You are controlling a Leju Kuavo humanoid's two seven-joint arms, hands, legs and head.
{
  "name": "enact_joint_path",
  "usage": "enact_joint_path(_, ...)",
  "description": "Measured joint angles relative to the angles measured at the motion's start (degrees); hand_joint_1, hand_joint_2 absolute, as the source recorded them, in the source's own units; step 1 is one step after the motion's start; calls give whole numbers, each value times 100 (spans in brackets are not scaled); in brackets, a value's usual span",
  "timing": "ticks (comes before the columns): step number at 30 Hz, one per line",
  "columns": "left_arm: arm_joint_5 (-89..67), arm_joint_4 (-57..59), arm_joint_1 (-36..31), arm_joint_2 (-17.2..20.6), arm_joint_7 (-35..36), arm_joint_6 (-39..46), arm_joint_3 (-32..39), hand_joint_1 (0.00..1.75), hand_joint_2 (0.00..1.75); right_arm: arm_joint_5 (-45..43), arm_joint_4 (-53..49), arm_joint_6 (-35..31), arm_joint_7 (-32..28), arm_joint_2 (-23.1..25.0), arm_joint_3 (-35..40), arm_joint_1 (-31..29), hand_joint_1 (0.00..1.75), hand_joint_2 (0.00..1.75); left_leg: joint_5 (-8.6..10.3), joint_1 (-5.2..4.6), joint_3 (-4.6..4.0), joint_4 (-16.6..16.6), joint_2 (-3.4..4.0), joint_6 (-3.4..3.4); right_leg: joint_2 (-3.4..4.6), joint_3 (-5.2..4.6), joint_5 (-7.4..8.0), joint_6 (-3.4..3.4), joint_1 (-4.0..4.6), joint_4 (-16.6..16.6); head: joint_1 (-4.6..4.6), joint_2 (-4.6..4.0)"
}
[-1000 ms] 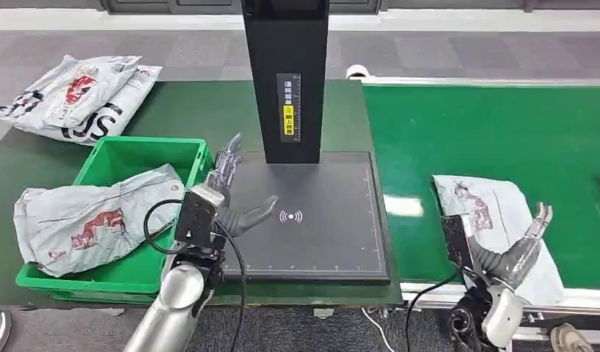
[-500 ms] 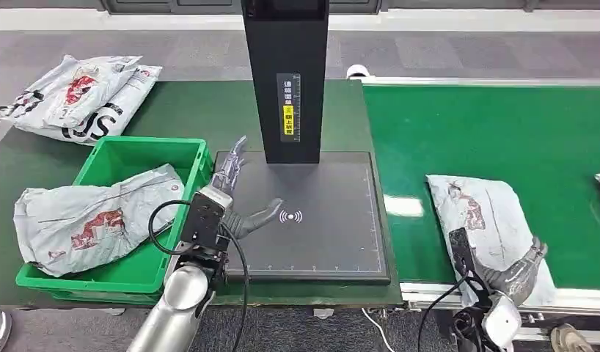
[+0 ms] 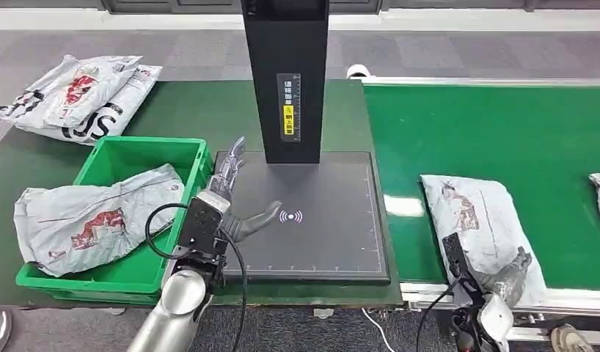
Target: Moved the parcel from conveyor to table for the left to box.
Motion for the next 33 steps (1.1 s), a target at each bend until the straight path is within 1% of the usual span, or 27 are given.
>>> enact_joint_path(13, -101, -190, 125, 17, 0, 59, 2, 0, 175, 260, 215, 164, 85, -2, 0, -92, 175, 175, 0, 0, -1, 0, -3, 0, -2, 2, 0, 0, -1, 0, 2, 0)
enact_joint_path(24, -134, -378, 220, 50, -2, 116, 26, 0, 175, 354, 228, 162, -41, 0, 0, -118, 175, 175, 0, 0, -2, 0, -4, 0, -2, 2, 0, 0, 0, 0, 0, 0)
enact_joint_path(25, -138, -380, 222, 50, -2, 116, 37, 0, 175, 356, 228, 162, -48, 0, 0, -118, 70, 175, 0, 0, -2, 0, -4, 0, -2, 1, 0, 0, -1, 0, 0, 0)
enact_joint_path(26, -142, -385, 227, 50, -2, 116, 55, 0, 175, 359, 226, 162, -57, 2, 0, -118, 0, 175, 0, 0, -2, 0, -4, 0, -2, 1, 0, 0, -1, 0, 2, -2)
enact_joint_path(33, -214, -496, 297, 50, 0, 153, 72, 0, 175, 645, -93, 70, -76, 63, 0, -40, 0, 175, 0, 0, -1, 0, -4, 0, -2, 1, 0, 0, 0, 0, 0, -2)
